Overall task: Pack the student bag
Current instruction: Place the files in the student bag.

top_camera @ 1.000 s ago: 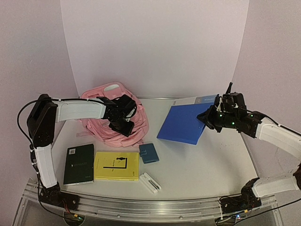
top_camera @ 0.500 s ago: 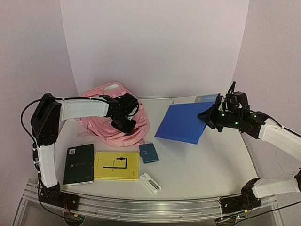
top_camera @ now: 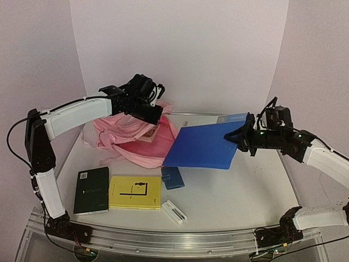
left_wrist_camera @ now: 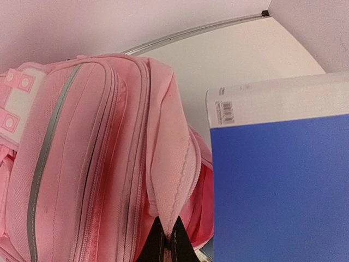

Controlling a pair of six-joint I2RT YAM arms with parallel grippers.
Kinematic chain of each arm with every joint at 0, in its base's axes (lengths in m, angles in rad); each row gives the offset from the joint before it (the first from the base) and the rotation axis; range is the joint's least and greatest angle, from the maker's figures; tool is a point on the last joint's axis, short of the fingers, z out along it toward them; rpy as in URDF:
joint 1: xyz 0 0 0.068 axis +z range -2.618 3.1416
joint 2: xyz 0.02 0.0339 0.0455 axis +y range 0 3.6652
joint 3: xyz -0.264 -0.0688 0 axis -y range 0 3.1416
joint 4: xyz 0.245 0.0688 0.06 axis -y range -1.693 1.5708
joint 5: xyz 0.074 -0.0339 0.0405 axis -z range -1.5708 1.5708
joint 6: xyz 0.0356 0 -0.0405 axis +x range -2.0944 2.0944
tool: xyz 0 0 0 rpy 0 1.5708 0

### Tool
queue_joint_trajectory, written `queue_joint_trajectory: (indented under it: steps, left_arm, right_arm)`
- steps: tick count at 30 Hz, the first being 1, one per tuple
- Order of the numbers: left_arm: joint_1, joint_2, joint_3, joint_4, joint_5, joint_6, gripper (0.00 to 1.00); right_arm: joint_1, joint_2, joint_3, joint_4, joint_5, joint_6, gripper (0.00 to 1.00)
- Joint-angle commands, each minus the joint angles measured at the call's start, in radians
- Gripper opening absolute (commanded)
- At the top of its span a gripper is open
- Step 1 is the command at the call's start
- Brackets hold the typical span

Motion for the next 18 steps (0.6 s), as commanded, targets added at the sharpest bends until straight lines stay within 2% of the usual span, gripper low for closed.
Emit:
queue_joint_trajectory:
  steps: [1,5,9,12,18]
  left_arm:
    - [-0.018,-0.054,0.120,0.073,0.099,0.013,0.00]
    - [-0.029,-0.067,0.127,0.101,0.248,0.014,0.00]
    - [-0.033,-0.097,0.102,0.132,0.360,0.008,0.00]
    - [-0.034,-0.119,0.087,0.135,0.415,0.004,0.00]
    - [-0.036,-0.141,0.058,0.136,0.480,-0.005,0.00]
  right_arm:
    - [0.002,-0.051,-0.005,0.074,-0.105,0.064,0.00]
    - [0.003,-0.040,-0.031,0.109,-0.135,0.080,0.00]
    - [0.002,-0.019,-0.068,0.259,-0.179,0.149,0.00]
    - [0.003,0.009,-0.080,0.336,-0.195,0.178,0.00]
    - [0.003,0.072,-0.047,0.387,-0.163,0.163,0.00]
